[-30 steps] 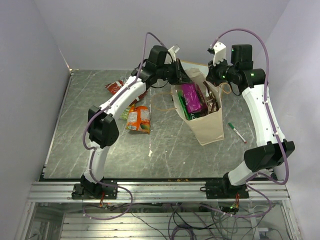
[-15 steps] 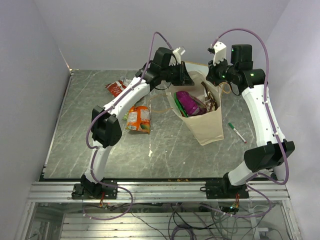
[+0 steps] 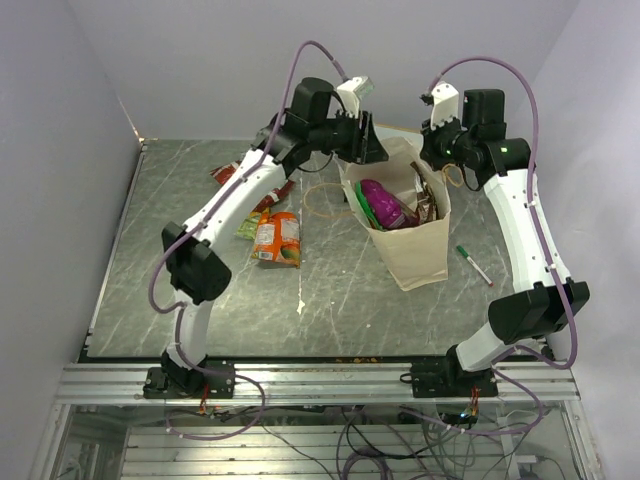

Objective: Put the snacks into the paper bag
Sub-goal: Place the snack in the paper bag, then pick up the snack from the center of the board.

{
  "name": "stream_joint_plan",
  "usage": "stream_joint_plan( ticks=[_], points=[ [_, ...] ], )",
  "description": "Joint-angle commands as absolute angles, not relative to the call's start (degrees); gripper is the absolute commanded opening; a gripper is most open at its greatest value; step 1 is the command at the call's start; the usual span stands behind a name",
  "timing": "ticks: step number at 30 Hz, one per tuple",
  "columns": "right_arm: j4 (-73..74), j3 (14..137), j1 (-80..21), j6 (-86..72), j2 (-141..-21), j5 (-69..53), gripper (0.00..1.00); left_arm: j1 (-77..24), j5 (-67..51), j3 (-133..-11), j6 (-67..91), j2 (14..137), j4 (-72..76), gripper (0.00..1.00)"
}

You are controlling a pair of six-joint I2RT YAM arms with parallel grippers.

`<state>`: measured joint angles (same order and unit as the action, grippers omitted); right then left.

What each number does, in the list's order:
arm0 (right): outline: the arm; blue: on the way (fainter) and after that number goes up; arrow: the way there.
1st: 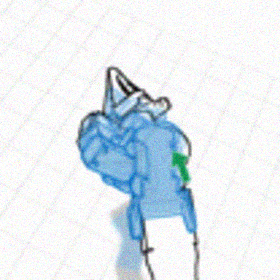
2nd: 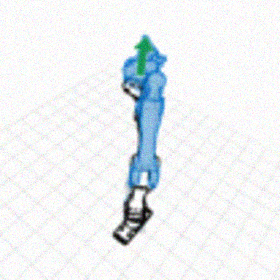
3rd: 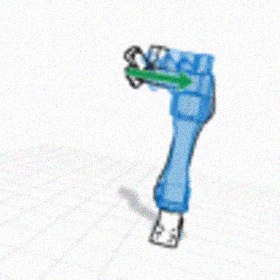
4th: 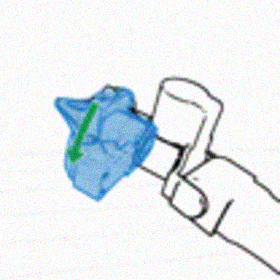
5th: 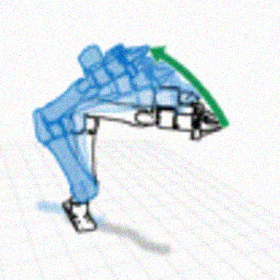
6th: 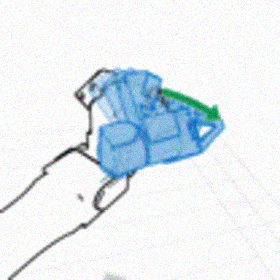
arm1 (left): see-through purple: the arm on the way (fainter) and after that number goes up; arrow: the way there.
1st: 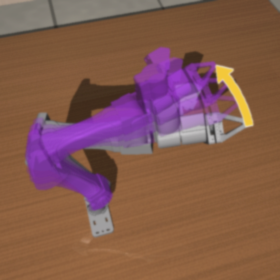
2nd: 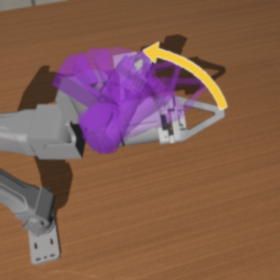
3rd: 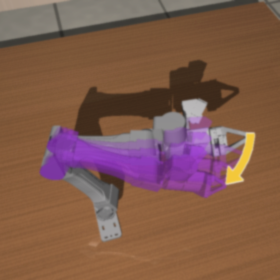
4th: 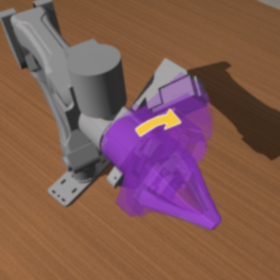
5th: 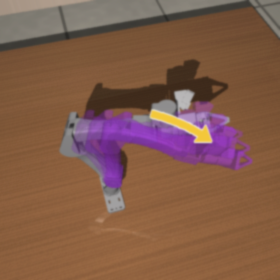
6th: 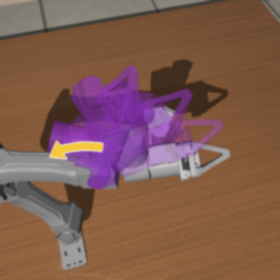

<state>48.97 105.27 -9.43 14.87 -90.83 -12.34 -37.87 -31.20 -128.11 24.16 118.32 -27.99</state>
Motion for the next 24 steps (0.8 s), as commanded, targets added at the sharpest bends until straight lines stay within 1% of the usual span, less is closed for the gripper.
stream_joint_plan(
  ticks=[1, 4, 9, 10, 14, 17, 24],
  points=[
    [47.9, 104.0, -9.1, 14.3, -89.9, -9.6, 0.0, -37.9, -29.9, -127.8, 10.2, 110.2, -33.5, 0.52],
    [48.0, 103.9, -9.1, 14.3, -89.6, -9.7, 0.0, -37.6, -23.6, -122.0, 2.4, 103.9, -35.4, 0.57],
    [48.3, 103.4, -9.0, 14.3, -88.5, -10.2, 0.0, -35.8, -11.8, -110.5, -6.0, 95.0, -35.7, 0.7],
    [48.2, 103.3, -8.9, 14.3, -88.2, -10.3, 0.0, -34.8, -10.9, -108.4, -6.6, 93.5, -35.2, 0.72],
    [48.0, 102.6, -8.9, 14.6, -87.4, -11.7, 0.0, -28.0, -11.8, -102.7, -6.6, 90.0, -33.7, 0.75],
    [48.3, 102.4, -9.0, 14.7, -87.1, -12.8, 0.0, -20.8, -13.1, -99.0, -6.1, 89.1, -31.8, 0.76],
    [48.6, 103.0, -9.0, 14.4, -86.5, -15.4, 0.0, -8.2, -16.1, -95.0, -4.2, 92.6, -27.5, 0.85]
  ],
)
